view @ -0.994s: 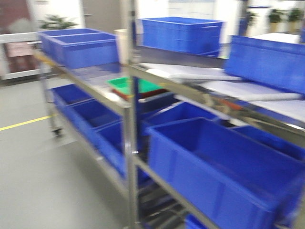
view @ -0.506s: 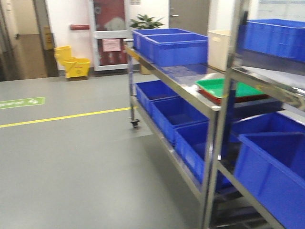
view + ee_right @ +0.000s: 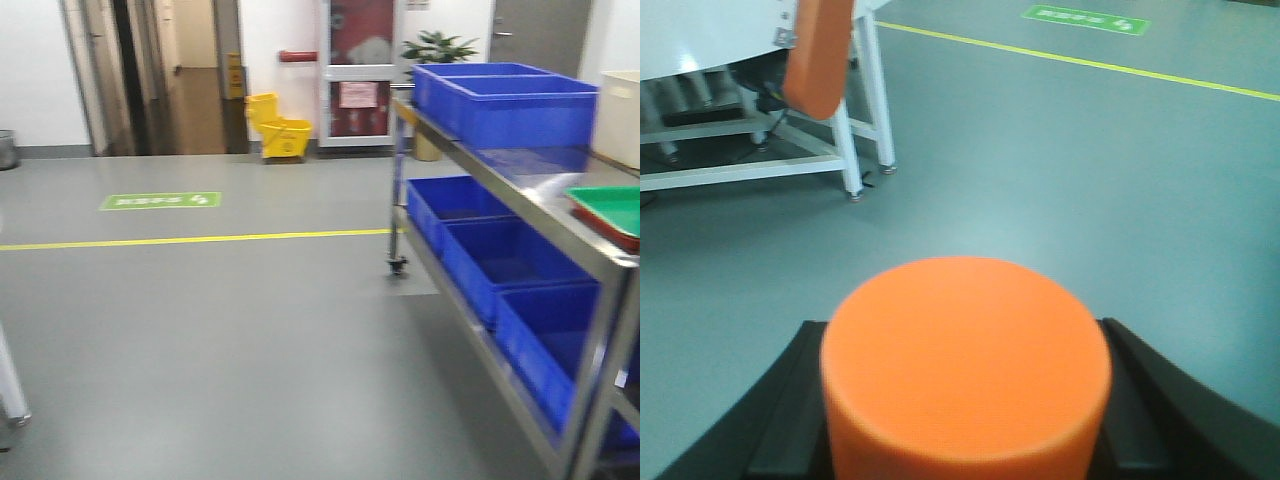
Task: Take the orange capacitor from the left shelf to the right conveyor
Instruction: 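Drive the base away from the shelf toward the round conveyor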
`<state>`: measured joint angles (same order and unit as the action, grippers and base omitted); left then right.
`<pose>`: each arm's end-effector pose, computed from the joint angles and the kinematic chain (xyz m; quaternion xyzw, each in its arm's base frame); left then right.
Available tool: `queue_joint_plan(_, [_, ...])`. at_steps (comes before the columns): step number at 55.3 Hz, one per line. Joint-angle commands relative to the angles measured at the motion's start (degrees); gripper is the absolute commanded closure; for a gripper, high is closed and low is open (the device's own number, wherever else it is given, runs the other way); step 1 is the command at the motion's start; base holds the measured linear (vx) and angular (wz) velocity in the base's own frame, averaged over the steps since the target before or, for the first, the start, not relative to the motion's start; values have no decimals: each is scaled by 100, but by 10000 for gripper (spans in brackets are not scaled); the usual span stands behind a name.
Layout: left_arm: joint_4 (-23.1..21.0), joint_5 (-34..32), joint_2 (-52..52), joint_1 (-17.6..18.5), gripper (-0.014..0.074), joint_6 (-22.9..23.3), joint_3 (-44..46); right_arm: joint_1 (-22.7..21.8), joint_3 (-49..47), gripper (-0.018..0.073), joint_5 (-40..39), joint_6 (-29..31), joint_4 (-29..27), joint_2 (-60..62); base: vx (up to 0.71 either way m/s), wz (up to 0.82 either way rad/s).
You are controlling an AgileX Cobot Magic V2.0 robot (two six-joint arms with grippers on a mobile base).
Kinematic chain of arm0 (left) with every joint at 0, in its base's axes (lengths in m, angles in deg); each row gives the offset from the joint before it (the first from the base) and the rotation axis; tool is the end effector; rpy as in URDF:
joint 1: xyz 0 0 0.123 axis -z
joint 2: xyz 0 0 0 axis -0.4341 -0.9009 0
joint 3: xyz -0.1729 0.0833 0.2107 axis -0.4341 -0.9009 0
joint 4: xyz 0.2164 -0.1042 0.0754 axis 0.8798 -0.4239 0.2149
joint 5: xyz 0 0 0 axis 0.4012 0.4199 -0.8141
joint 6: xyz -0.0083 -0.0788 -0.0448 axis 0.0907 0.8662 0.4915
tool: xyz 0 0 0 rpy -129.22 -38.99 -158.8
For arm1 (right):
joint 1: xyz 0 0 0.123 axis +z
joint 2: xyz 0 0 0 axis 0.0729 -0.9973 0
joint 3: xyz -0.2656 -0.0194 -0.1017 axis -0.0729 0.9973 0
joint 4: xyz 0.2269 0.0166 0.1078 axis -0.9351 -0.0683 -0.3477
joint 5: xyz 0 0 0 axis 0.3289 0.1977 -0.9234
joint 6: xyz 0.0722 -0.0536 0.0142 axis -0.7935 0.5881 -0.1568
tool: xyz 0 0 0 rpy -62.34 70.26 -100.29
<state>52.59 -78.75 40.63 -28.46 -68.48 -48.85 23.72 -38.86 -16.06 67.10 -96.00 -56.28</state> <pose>0.0564 0.0027 0.2036 -0.0308 0.6851 0.0014 0.7278 0.0846 0.0568 0.2903 -0.2366 0.7888 0.1780 0.5386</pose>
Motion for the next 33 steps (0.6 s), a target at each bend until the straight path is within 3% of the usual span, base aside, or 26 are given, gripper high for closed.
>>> queue_joint_plan(1, [-30, -466, 59, 32, 603, -9, -186, 6, -167, 242, -439, 60, -26, -4, 13, 54])
queue_joint_plan(33, [-30, -472, 59, 32, 603, -9, -186, 6, -167, 242, -455, 60, -26, -38, 17, 61])
